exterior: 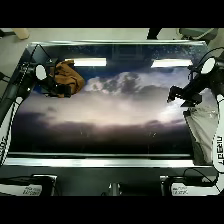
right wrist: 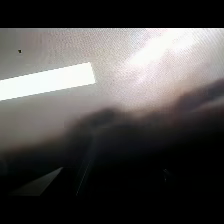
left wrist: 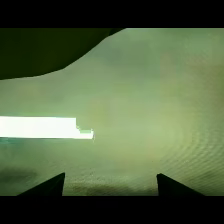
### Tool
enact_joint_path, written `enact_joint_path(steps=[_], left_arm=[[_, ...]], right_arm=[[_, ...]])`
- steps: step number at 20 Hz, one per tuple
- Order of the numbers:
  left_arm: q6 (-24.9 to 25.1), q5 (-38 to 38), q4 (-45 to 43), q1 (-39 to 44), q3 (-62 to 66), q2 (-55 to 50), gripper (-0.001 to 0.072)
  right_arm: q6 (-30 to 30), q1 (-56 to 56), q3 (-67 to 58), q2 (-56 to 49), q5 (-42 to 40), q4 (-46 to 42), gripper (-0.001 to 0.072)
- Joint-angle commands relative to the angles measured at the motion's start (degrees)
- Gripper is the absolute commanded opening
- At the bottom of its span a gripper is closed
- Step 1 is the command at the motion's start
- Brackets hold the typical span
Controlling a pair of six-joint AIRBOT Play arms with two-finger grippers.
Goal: Fold the shirts.
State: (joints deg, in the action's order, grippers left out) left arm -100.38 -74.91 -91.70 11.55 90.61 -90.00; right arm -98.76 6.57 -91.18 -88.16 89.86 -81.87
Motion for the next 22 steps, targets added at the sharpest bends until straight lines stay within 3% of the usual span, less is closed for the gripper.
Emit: enact_joint_path(steps=[1, 18, 22], left_arm=[[0.0, 0.0, 0.0, 0.0, 0.0, 0.0, 0.0666], [0.0, 0.0, 0.0, 0.0, 0.0, 0.0, 0.0666], [-0.8, 8.2, 0.0, 0.0, 0.0, -0.7, 0.0666]], right_arm=[[0.0, 0.0, 0.0, 0.0, 0.0, 0.0, 0.0635], [0.0, 0.0, 0.0, 0.0, 0.0, 0.0, 0.0635], [0.0, 0.0, 0.0, 0.0, -6.6, 0.2, 0.0634]])
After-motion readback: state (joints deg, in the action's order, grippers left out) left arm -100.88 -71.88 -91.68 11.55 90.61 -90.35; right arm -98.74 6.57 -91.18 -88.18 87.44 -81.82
